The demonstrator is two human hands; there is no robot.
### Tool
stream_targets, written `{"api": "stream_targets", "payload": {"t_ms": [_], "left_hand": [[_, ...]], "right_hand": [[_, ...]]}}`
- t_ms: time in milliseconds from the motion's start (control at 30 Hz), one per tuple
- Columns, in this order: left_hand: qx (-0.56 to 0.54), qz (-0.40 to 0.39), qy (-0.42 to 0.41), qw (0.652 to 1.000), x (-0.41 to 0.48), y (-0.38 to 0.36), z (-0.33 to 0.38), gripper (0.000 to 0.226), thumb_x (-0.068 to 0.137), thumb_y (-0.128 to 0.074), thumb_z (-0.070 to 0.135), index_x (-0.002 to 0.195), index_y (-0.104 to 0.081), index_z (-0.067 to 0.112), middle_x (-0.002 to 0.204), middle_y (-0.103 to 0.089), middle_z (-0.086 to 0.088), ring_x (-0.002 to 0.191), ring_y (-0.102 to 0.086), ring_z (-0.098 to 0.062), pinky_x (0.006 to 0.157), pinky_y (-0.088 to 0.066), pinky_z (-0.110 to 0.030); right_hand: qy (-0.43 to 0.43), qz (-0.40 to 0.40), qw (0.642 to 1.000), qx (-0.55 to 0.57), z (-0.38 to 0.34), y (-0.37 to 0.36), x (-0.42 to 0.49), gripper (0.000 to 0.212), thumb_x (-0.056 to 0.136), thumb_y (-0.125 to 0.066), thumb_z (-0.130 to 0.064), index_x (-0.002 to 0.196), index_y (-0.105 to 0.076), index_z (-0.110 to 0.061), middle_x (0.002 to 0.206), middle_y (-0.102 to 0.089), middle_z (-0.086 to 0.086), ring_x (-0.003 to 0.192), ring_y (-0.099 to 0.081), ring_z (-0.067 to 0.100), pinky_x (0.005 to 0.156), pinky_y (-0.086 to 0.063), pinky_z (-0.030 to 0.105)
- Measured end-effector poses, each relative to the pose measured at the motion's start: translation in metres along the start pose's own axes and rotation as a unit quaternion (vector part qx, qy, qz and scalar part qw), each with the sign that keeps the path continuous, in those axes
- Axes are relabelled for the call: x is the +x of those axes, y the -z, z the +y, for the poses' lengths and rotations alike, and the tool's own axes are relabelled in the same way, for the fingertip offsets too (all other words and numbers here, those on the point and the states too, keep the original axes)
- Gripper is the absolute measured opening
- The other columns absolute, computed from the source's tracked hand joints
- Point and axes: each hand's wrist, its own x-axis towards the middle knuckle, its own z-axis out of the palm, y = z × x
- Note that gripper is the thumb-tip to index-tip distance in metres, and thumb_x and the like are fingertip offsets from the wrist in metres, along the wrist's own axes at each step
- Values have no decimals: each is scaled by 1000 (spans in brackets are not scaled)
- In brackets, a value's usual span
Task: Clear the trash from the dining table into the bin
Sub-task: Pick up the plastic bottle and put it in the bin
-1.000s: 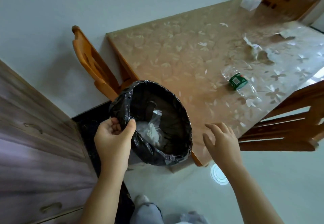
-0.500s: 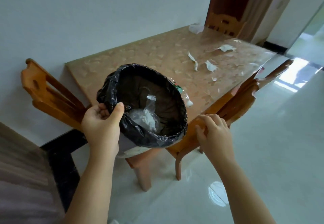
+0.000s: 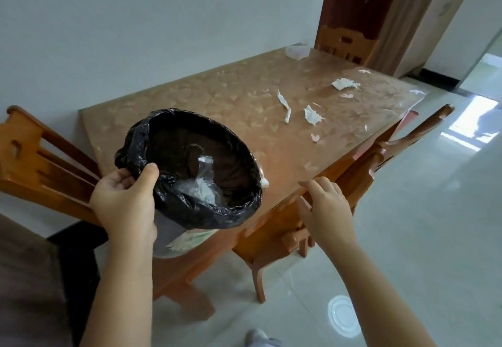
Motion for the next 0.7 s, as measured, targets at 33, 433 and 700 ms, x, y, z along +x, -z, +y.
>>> {"api": "stream_targets", "payload": {"t_ms": [33, 433, 700], "left_hand": [[-3, 6, -4, 1000, 4, -10, -4, 17, 74, -71, 16, 68, -55, 18, 71, -61, 2, 54, -60, 3, 55, -51, -16], [29, 130, -5, 991, 32, -69, -24, 16, 74, -71, 13, 71, -57, 18, 72, -60, 5, 57, -60, 4, 52, -45, -8], [87, 276, -7, 957, 7, -82, -31, 19, 74, -72, 16, 71, -53, 19, 65, -50, 4, 50, -47, 1, 47, -40, -8]], "right_hand": [[17, -14, 1000, -3, 2, -5, 15, 30, 87, -53, -23, 117, -55, -17, 115, -59, 7, 108, -51, 24, 90, -46, 38], [71, -163, 981, 73, 8, -69, 139, 37, 86, -56, -25, 121, -50, -17, 121, -51, 8, 107, -50, 25, 83, -47, 34], [89, -279, 949, 113, 27, -134, 205, 40, 83, -59, -22, 120, -47, -16, 121, -48, 12, 101, -52, 27, 75, -47, 34]]}}
